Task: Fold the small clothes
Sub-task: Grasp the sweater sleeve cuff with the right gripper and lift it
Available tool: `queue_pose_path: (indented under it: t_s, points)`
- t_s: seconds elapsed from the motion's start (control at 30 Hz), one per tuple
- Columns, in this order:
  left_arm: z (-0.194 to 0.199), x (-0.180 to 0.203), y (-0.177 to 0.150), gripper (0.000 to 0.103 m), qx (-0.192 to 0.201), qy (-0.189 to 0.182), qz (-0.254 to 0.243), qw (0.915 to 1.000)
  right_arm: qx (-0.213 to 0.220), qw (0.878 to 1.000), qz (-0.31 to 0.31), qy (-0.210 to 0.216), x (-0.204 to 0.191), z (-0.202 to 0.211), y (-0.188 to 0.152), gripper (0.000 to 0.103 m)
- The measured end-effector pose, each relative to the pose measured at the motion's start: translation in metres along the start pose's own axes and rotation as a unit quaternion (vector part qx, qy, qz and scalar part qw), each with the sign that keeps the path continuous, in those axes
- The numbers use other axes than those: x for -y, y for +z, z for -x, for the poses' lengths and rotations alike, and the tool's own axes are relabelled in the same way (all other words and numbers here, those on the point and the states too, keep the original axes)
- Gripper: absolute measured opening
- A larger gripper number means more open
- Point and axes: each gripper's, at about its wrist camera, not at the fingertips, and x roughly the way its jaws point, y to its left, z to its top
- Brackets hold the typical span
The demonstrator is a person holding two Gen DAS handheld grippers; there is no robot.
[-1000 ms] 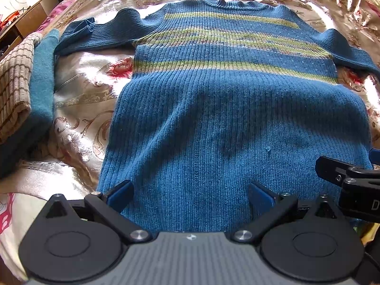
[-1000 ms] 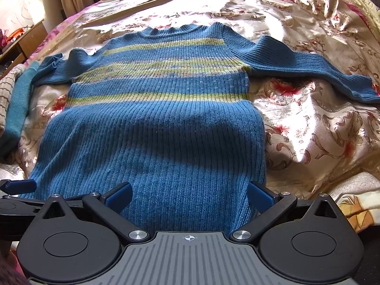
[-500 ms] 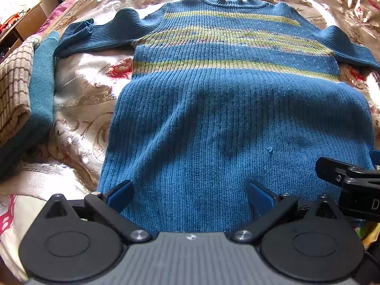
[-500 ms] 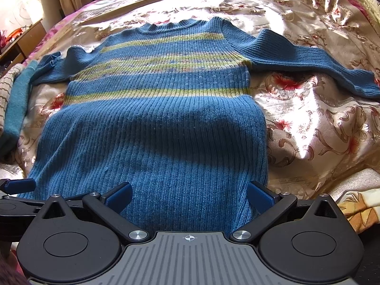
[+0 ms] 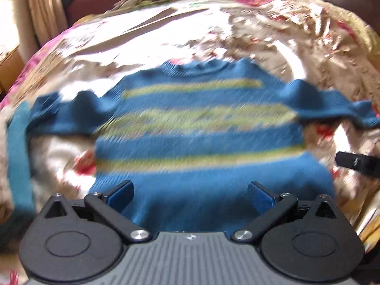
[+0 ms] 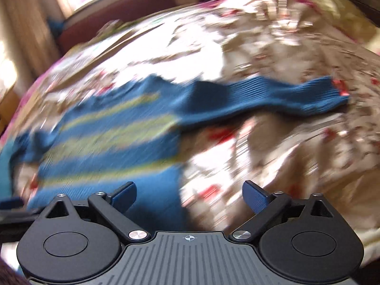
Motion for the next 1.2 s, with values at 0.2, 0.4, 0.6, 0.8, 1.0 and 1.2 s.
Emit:
queue_pose_path:
  t_s: [0.2, 0.4, 0.6, 0.8, 1.0, 1.2]
  points:
    - [-0.022, 0.043, 0.030, 0.103, 0.002, -0.034, -0.034, 0.9989, 0.032, 0.991, -0.132, -0.015, 0.091, -0.012, 0.046, 0.076]
    - [-0.039, 0.082, 0.045, 0.103, -0.001, -0.061, -0.061, 0.9963, 0.062, 0.969, -0.232, -0.059, 0.169, -0.022, 0.069, 0.071]
    - [-0.054, 0.099, 0.045, 0.103, -0.026, -0.072, -0.067, 0.9948, 0.074, 0.957, -0.273, -0.056, 0.204, -0.045, 0.067, 0.068]
    - [-0.059, 0.104, 0.045, 0.103, -0.037, -0.070, -0.070, 0.9944, 0.084, 0.945, -0.313, -0.032, 0.218, -0.061, 0.076, 0.053]
    - [-0.055, 0.101, 0.044, 0.103, -0.034, -0.079, -0.066, 0.9941, 0.065, 0.944, -0.322, -0.010, 0.222, -0.070, 0.079, 0.014]
    - [-0.047, 0.064, 0.036, 0.103, -0.026, -0.074, -0.029, 0.9965, 0.092, 0.959, -0.265, 0.042, 0.170, -0.041, 0.102, 0.009]
